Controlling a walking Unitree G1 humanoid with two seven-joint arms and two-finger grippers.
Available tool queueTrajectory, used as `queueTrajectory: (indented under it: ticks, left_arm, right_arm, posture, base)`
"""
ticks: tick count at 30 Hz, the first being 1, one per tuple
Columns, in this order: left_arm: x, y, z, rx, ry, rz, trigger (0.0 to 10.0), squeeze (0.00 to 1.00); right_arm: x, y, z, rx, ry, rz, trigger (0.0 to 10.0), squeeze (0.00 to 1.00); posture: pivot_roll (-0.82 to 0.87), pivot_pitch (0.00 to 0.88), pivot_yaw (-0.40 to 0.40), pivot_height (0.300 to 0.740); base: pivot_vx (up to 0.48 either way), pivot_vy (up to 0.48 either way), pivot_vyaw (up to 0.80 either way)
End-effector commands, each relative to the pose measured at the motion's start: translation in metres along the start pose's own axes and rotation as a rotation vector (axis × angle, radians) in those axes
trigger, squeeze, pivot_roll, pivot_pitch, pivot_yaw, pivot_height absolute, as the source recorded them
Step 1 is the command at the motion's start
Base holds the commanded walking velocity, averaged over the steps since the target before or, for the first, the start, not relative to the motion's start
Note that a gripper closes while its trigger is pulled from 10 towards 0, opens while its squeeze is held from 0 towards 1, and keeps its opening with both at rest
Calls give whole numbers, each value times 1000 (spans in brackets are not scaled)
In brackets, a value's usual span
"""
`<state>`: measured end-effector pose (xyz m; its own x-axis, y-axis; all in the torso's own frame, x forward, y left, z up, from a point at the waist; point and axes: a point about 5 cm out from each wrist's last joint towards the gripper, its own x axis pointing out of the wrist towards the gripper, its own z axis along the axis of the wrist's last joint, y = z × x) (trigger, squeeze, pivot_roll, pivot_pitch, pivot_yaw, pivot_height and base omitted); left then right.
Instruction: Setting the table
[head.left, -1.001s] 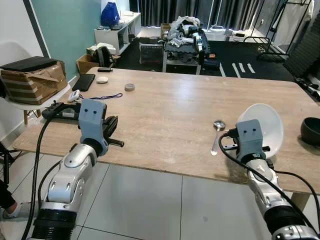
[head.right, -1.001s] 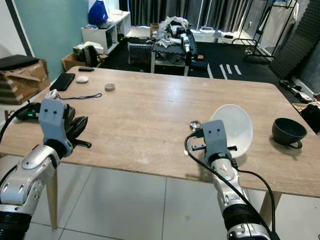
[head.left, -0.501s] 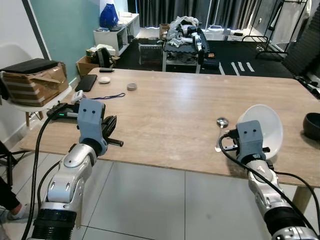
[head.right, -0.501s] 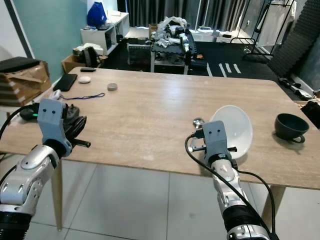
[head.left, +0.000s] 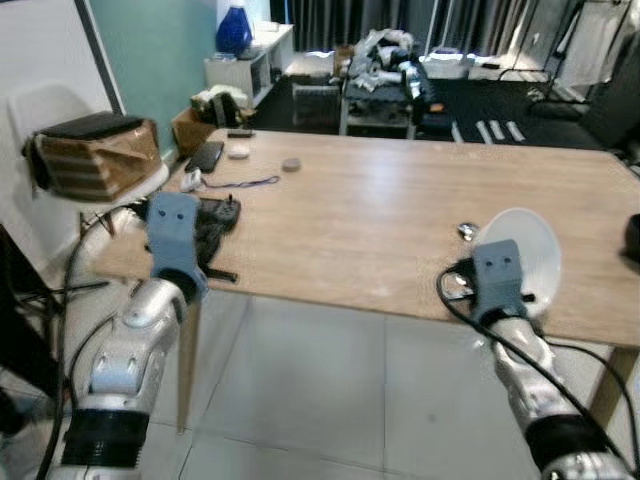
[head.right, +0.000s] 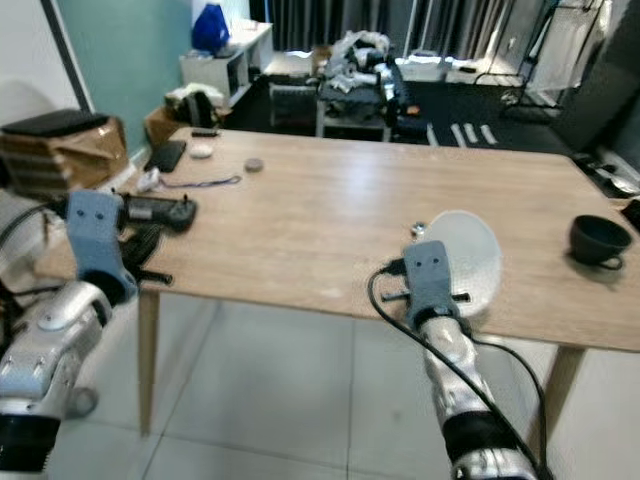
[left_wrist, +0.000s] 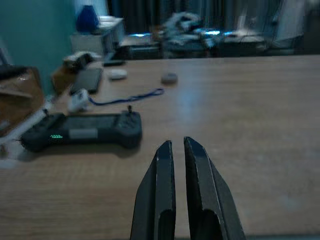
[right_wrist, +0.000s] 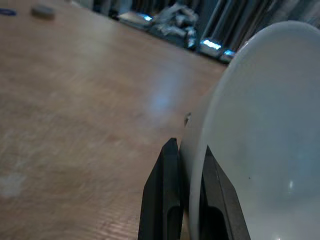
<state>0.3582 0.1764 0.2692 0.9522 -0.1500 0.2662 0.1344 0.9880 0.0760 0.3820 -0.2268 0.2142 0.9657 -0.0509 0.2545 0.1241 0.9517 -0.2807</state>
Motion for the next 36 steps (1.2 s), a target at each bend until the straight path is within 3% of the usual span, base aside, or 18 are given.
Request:
queueTrajectory:
  ticks: [1, 5, 30, 36]
  left_arm:
    - [-2, 0, -6, -11, 23, -1, 10000, 0]
    - [-1, 1, -8, -4, 34, 14, 10000, 0]
    - [0, 1, -8, -15, 17, 30, 10000, 0]
    - [1, 6, -8, -15, 18, 59, 10000, 0]
  right_arm:
    - [-2, 1, -5, 13, 14, 0, 10000, 0]
    - [-2, 2, -5, 16, 13, 1, 10000, 0]
    - [-3, 3, -4, 20, 10, 7, 10000, 0]
    - [-4, 3, -4, 21, 9, 7, 10000, 0]
  posture:
    - [43, 125, 94, 740]
    - [42, 125, 94, 740]
    - [41, 119, 93, 740]
    - [41, 119, 93, 740]
  base:
    - [0, -439, 0]
    - [124, -367, 0]
    - [0, 0, 0]
    - [476, 0, 0]
